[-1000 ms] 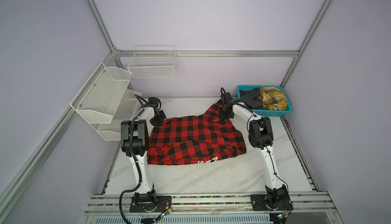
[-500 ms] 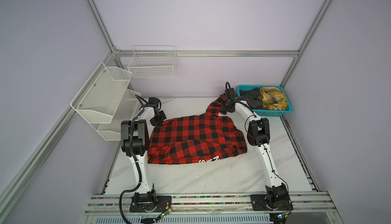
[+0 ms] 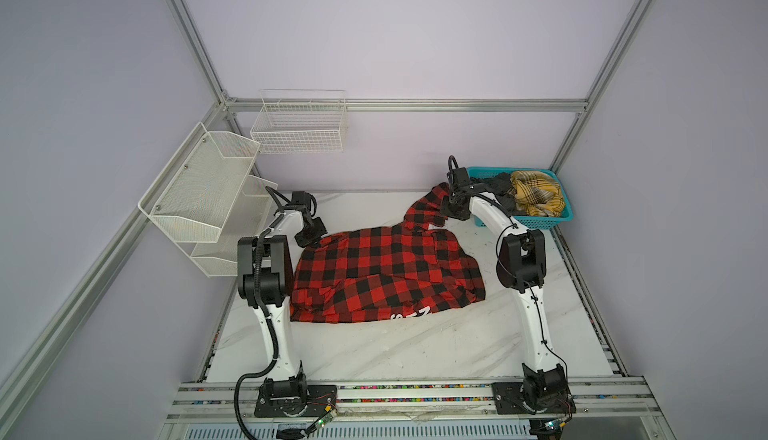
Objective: Fold and stack the long sleeve shirts
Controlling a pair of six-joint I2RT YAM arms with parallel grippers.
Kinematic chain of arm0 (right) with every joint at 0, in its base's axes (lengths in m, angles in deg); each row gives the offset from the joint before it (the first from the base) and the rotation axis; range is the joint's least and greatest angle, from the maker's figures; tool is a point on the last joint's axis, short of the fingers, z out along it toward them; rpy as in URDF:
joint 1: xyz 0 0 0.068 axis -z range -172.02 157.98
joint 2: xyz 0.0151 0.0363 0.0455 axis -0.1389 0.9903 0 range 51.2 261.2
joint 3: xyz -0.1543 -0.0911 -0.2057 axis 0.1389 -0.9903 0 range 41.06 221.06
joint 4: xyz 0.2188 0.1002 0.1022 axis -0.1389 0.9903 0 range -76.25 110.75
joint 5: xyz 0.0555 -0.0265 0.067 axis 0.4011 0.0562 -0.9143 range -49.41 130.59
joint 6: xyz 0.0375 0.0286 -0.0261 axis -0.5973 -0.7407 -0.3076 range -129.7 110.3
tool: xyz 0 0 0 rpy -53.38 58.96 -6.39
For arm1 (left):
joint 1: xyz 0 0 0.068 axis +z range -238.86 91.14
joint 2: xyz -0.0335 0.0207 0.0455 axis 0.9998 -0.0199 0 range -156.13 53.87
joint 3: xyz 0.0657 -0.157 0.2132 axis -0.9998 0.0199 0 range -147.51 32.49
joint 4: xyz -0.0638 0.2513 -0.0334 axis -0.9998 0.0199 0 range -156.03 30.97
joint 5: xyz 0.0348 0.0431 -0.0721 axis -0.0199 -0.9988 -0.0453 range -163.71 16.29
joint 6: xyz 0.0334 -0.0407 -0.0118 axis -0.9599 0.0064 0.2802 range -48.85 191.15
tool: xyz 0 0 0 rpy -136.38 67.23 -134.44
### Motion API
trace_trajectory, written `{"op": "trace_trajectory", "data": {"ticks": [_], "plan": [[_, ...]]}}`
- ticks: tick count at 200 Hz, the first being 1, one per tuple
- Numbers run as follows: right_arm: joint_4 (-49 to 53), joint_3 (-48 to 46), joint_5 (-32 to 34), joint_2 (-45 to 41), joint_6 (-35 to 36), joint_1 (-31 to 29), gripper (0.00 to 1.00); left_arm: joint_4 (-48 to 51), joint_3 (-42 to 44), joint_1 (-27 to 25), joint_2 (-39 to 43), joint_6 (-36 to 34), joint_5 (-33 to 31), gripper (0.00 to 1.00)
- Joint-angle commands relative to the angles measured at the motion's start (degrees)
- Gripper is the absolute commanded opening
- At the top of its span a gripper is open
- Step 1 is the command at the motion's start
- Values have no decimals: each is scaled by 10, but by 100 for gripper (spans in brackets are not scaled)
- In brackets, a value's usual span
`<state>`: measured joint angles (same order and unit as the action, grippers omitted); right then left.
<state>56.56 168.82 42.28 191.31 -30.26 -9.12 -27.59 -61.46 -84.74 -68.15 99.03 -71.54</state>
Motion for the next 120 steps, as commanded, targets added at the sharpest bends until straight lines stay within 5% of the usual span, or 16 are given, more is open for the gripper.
{"op": "trace_trajectory", "data": {"ticks": [1,68,120], "plan": [[21,-17,2,8,13,-8,52,-9,13,4,0,0,3,0],[59,24,17,90,15,-32,53,-11,12,4,0,-2,5,0],[96,117,68,173,-2,-32,12,-10,9,4,-1,-7,5,0]]}}
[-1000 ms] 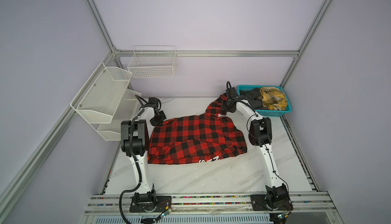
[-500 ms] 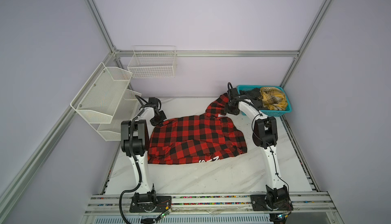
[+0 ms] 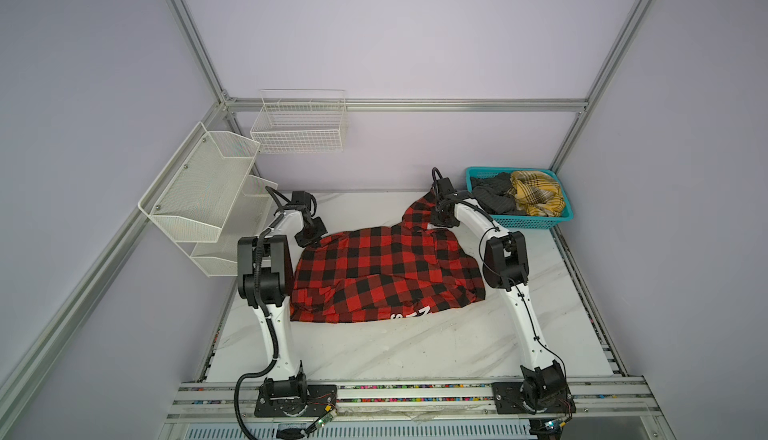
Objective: Fold and stack the long sleeve shirts
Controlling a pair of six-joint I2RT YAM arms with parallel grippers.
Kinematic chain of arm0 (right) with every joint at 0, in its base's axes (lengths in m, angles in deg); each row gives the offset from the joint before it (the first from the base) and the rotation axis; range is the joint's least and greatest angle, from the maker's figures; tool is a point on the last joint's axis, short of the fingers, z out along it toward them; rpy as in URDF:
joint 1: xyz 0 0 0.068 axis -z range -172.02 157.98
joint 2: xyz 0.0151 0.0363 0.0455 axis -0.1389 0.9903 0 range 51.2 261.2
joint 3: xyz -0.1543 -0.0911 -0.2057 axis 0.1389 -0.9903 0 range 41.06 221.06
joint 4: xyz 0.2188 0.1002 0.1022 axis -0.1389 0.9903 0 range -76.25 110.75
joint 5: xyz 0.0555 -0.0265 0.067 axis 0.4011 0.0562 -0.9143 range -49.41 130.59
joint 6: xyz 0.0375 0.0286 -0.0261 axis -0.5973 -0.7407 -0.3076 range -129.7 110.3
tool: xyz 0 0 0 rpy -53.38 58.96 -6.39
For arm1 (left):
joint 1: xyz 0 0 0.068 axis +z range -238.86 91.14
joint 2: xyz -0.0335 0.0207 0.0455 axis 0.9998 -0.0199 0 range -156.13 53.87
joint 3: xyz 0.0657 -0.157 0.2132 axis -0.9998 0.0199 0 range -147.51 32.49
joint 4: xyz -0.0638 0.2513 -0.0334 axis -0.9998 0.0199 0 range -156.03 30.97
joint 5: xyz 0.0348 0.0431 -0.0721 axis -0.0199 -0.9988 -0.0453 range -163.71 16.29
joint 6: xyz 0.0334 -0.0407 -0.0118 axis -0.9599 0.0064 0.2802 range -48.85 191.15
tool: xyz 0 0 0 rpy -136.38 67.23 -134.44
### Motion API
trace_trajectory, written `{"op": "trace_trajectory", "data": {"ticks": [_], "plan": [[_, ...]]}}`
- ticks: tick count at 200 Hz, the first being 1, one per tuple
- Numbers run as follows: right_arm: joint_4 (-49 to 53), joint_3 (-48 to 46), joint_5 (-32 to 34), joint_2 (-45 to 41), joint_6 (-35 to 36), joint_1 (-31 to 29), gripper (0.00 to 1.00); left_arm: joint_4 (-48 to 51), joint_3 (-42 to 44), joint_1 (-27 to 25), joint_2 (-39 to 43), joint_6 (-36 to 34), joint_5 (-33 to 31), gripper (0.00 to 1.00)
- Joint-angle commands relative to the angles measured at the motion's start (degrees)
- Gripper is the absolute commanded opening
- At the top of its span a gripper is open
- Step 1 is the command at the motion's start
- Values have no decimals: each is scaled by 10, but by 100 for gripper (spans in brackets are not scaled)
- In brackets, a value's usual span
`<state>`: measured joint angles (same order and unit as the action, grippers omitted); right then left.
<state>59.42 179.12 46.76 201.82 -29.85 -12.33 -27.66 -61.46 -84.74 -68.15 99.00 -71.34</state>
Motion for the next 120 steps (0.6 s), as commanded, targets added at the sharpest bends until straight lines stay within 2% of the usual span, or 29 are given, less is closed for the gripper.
{"op": "trace_trajectory", "data": {"ticks": [1,14,39,63,88,120], "plan": [[67,15,23,68,-7,0,11,-9,9,4,-2,-7,4,0],[63,36,20,79,0,0,0,-8,9,4,-2,-7,4,0],[48,80,11,77,19,1,0,-8,7,4,-2,-5,8,0],[22,102,-10,34,21,4,0,-7,2,4,11,14,23,0],[-17,63,-21,-49,21,4,0,-15,-4,4,45,52,48,0],[-61,-49,-22,-153,17,5,0,-50,26,5,96,106,63,0]]}}
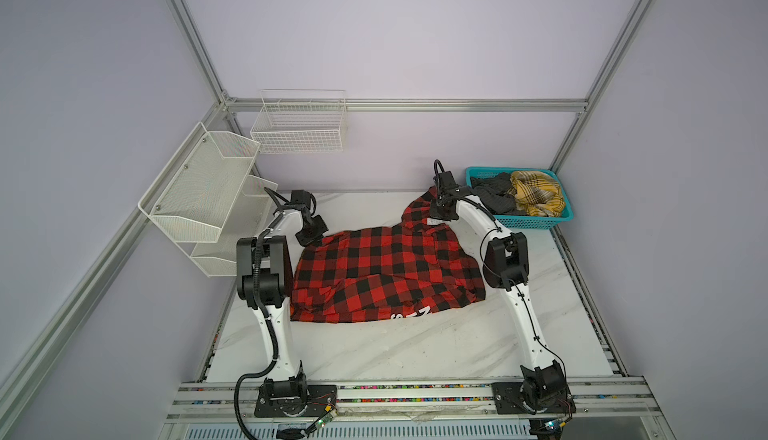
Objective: Fold and stack the long sleeve shirts
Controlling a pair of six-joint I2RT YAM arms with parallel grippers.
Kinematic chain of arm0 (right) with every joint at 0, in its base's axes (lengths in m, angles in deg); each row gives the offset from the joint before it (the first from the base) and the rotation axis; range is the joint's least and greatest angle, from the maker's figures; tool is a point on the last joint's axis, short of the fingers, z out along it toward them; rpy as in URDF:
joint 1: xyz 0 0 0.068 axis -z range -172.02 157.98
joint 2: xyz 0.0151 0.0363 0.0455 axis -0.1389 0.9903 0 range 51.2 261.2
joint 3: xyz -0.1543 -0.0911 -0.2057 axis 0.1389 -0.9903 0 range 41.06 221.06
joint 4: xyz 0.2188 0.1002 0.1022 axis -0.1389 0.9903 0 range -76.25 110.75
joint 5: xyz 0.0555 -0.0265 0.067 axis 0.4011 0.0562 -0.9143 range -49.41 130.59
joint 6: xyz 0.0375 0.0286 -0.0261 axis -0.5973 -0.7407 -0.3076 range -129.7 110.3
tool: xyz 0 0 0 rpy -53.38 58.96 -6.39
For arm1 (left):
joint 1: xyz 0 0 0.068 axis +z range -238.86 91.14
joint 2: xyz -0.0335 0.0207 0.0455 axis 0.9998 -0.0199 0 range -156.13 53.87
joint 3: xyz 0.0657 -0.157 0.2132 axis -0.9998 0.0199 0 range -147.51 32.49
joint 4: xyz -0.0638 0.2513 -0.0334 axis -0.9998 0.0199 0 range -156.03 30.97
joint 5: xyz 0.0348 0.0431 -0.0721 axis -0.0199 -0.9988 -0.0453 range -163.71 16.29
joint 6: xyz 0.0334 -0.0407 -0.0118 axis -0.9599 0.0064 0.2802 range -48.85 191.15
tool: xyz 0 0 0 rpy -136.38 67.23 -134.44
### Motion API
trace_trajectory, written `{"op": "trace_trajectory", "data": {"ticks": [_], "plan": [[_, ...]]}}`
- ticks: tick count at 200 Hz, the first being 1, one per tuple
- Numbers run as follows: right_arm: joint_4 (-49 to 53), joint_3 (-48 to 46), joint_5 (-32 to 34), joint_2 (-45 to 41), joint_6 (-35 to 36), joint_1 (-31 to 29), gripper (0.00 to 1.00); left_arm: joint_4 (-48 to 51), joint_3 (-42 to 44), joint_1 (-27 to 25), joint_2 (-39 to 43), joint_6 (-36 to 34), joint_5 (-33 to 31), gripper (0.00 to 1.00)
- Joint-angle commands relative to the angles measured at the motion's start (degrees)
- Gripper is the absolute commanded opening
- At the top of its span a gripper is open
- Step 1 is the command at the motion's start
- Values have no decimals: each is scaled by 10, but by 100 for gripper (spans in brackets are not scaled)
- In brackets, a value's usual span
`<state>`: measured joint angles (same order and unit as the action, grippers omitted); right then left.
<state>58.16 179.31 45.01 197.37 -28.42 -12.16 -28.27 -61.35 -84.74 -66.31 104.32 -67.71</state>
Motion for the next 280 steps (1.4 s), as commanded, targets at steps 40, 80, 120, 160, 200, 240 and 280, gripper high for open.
{"op": "trace_trajectory", "data": {"ticks": [40,80,120,160,200,240,280], "plan": [[-99,-198,-29,-210,-30,3,0,-82,101,9,131,91,51,0],[-122,-320,-52,-301,-46,2,0,-99,191,37,195,99,42,0],[-168,-498,-86,-406,-83,-11,0,-103,259,47,234,98,53,0],[-175,-601,-97,-473,-101,-13,0,-107,321,69,266,98,50,0],[-186,-661,-106,-507,-112,-39,0,-95,291,79,237,111,81,0],[-196,-700,-86,-493,-122,-56,0,-53,263,79,247,106,63,0],[-183,-702,-57,-455,-138,-56,0,-44,320,79,250,96,29,0]]}}
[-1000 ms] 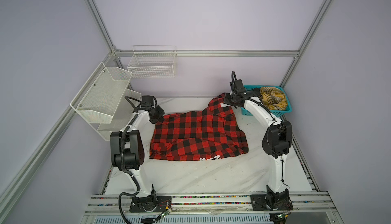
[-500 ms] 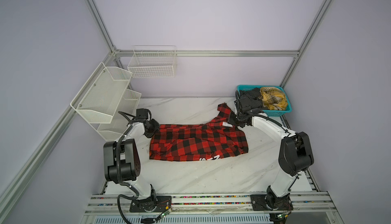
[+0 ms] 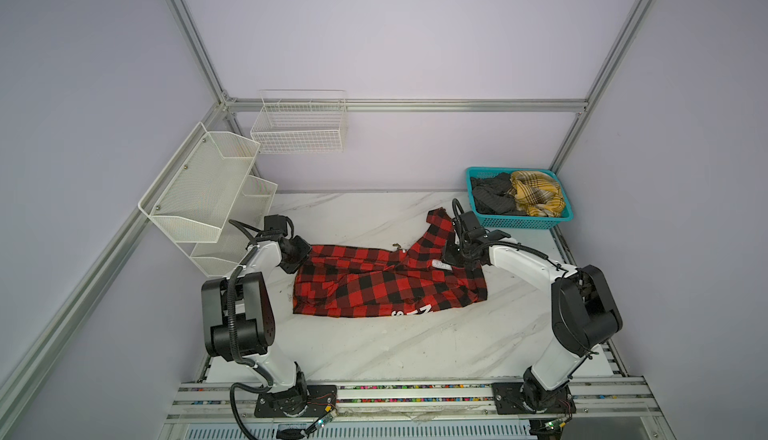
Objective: Fold and stack the long sleeve shirts
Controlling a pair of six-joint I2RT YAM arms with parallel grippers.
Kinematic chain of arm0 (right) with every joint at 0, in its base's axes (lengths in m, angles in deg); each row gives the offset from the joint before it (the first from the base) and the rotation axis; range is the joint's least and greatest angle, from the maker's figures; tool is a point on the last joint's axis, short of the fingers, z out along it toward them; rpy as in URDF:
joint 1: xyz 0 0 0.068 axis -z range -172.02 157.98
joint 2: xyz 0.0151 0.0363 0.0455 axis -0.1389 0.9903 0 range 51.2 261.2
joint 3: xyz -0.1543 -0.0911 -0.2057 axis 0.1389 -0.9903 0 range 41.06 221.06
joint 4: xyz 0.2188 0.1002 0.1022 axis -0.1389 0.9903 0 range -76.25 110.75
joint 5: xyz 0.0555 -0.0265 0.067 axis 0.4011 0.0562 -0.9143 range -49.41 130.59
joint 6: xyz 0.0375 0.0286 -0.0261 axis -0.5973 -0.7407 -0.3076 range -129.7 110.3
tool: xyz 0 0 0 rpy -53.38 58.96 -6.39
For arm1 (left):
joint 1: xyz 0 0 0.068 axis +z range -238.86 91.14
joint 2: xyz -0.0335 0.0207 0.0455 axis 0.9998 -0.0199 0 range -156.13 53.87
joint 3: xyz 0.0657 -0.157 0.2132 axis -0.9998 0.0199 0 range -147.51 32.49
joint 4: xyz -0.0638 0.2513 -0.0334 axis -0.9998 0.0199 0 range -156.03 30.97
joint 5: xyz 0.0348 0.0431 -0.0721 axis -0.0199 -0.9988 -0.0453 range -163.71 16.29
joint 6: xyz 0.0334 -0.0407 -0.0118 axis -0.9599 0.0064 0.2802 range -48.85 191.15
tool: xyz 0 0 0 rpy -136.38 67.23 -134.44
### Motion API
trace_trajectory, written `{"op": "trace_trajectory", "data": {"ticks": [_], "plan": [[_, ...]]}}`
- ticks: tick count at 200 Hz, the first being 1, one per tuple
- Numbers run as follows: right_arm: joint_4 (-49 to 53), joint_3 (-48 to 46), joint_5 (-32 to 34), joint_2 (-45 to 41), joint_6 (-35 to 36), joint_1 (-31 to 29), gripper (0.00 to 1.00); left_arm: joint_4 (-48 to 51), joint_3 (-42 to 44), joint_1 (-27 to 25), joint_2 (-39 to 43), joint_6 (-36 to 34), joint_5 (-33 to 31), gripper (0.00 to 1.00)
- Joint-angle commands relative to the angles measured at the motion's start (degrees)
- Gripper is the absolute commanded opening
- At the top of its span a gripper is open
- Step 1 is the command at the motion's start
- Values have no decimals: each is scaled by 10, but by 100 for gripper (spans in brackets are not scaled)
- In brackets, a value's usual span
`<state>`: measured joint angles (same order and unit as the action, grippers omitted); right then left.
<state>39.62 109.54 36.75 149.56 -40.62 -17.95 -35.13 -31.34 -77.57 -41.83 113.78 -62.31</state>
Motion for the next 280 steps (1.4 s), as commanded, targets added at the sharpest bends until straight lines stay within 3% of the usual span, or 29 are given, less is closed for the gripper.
{"op": "trace_trajectory", "data": {"ticks": [1,28,84,92,118,145,168,192,225,248,280], "plan": [[2,-5,27,24,-16,2,0,24,21,8,4,1,-25,0],[8,-6,46,42,-18,2,0,18,38,7,-30,4,-30,0],[24,-5,61,69,0,1,0,14,74,6,-23,2,-45,0],[23,-2,58,66,3,2,15,15,77,5,-24,2,-38,0],[38,32,40,38,17,1,47,26,80,6,6,7,-26,37],[85,100,54,9,24,1,57,72,35,4,66,13,-52,54],[125,176,91,17,41,14,60,107,-19,-6,92,13,-60,58],[147,272,89,81,57,49,61,113,-56,-40,82,20,-50,50],[160,425,104,209,85,58,61,110,-100,-89,8,10,-31,26],[151,511,123,295,129,60,61,104,-112,-96,-33,0,-43,10],[153,615,120,397,167,64,60,103,-111,-96,-75,-17,-60,2]]}}
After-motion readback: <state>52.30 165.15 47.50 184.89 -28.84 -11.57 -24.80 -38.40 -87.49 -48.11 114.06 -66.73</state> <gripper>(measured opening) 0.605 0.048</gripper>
